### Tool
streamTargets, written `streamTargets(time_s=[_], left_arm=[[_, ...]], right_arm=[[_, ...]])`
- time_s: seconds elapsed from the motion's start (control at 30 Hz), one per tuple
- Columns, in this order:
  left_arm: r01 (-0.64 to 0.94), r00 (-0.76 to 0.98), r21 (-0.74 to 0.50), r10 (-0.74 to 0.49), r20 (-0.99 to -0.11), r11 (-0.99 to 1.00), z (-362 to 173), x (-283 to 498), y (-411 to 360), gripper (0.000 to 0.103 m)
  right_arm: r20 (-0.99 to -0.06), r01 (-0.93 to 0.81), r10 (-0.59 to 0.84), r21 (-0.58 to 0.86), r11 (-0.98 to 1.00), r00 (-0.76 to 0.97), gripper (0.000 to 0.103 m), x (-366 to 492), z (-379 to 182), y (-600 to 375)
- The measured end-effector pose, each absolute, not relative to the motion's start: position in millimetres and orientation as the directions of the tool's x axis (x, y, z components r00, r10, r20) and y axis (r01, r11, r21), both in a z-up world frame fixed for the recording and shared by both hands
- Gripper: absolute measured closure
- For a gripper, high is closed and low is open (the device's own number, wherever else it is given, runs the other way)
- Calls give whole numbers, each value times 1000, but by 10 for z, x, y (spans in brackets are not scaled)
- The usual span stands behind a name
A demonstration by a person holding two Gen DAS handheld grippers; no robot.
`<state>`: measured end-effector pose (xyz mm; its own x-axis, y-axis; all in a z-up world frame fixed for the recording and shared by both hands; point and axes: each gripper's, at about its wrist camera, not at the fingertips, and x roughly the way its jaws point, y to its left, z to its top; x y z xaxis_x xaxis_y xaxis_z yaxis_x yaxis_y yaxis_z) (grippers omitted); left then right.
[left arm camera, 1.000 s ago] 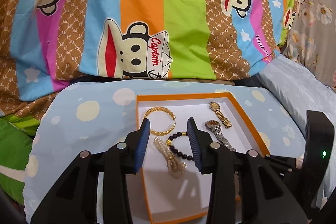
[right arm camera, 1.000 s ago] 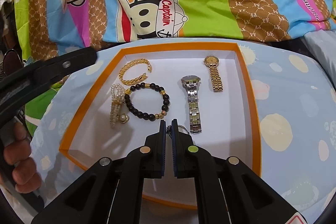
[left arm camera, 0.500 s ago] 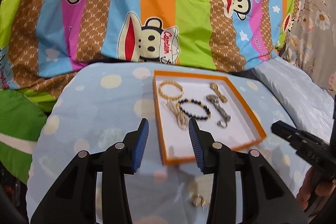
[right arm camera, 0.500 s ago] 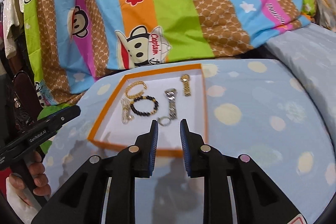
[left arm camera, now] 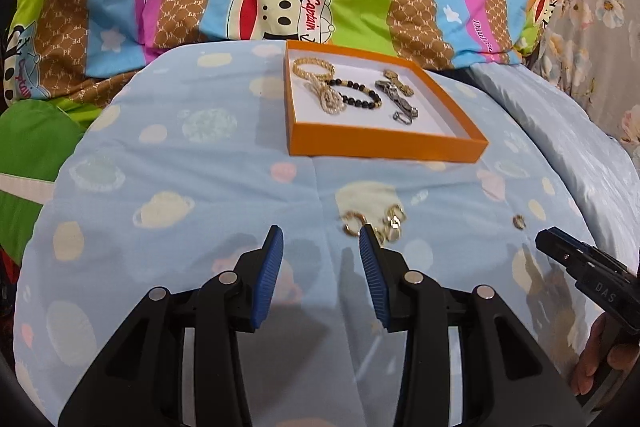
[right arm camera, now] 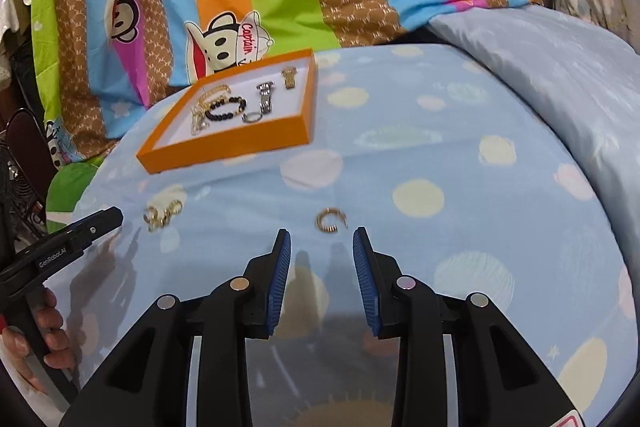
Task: Organize jewelry
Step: 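Withdraw both tools and move the right tool toward the gold hoop earring, then grasp a gold hoop earring with the right tool while the left tool grasps the other hoop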
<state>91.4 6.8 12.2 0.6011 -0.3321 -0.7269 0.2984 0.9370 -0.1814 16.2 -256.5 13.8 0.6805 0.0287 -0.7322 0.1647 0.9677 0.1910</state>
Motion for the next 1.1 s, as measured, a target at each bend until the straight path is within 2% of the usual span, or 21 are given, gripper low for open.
streamTargets(time_s=[0.37,0.77,0.9,1.1], left_arm=[[310,574,-185,-339,-746,933,9,812,2,57],[301,559,-209,-349,-752,931,-24,840,15,55],[291,568,-206,-342,-748,934,-12,885,7,55],[277,581,-189,-320,-749,942,5,1062,-65,55]], right_arm=[[-737,188,27,207,960,675,71,362,96,-2591],[-762,182,59,228,957,645,71,503,19,-2606],[-763,181,64,233,955,643,81,501,9,-2607],[-762,190,71,250,949,644,84,502,0,-2640]])
